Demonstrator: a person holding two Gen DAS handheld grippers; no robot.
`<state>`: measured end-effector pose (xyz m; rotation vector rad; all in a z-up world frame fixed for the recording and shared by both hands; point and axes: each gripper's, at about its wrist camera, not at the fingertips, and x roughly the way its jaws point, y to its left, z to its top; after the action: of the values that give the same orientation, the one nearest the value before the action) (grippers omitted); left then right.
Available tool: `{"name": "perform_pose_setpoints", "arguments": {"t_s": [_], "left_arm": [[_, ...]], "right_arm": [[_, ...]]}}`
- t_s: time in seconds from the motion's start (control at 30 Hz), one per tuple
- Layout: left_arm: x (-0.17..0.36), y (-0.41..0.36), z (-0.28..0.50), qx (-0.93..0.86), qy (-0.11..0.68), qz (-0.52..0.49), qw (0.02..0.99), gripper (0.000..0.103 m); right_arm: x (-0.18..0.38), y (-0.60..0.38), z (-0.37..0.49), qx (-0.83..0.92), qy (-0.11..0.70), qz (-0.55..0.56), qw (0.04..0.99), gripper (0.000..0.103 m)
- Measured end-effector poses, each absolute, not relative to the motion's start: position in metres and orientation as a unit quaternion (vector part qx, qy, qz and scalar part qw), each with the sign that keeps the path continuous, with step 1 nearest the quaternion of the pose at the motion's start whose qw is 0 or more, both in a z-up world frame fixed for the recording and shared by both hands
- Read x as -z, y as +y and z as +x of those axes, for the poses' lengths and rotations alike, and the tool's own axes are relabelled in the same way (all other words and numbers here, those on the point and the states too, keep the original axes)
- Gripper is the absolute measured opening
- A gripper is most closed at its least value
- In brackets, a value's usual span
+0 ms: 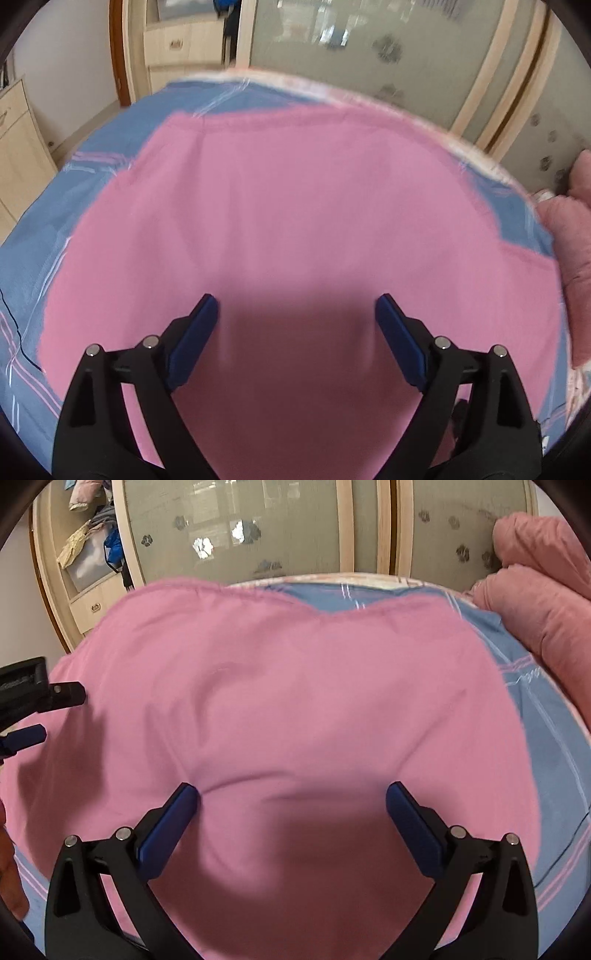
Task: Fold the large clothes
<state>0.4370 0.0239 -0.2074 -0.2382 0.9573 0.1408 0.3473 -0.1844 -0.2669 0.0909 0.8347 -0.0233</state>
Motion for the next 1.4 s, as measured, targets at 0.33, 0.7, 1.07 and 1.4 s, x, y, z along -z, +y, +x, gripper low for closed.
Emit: {"name": "perform_pose_setpoints", "arguments": {"t_s": [0.33, 0.7, 1.07, 1.4], "left_arm": [[0.240, 0.024, 0.455, -0.089, 0.514, -0.073, 0.850, 0.095], [0.205, -0.017, 0.438, -0.021, 0.431, -0.035, 0.902, 0.096], [0.232, 0.003, 0.447, -0.026, 0.456, -0.072, 0.887, 0.097], [0.237, 0.065, 0.360, -0.061, 0.403, -0.063, 0.911, 0.098]], "right_arm": [[0.275, -0.180, 0.369, 0.014, 0.424, 0.027, 0.905, 0.102], [0.230, -0.213, 0.369, 0.067, 0.361, 0.085, 0.926, 0.102], [0.267, -0.206, 0.372, 0.049, 0.396, 0.090, 0.912, 0.102], [0.249, -0.115, 0.338, -0.023, 0.398, -0.025, 0.917, 0.102]]}}
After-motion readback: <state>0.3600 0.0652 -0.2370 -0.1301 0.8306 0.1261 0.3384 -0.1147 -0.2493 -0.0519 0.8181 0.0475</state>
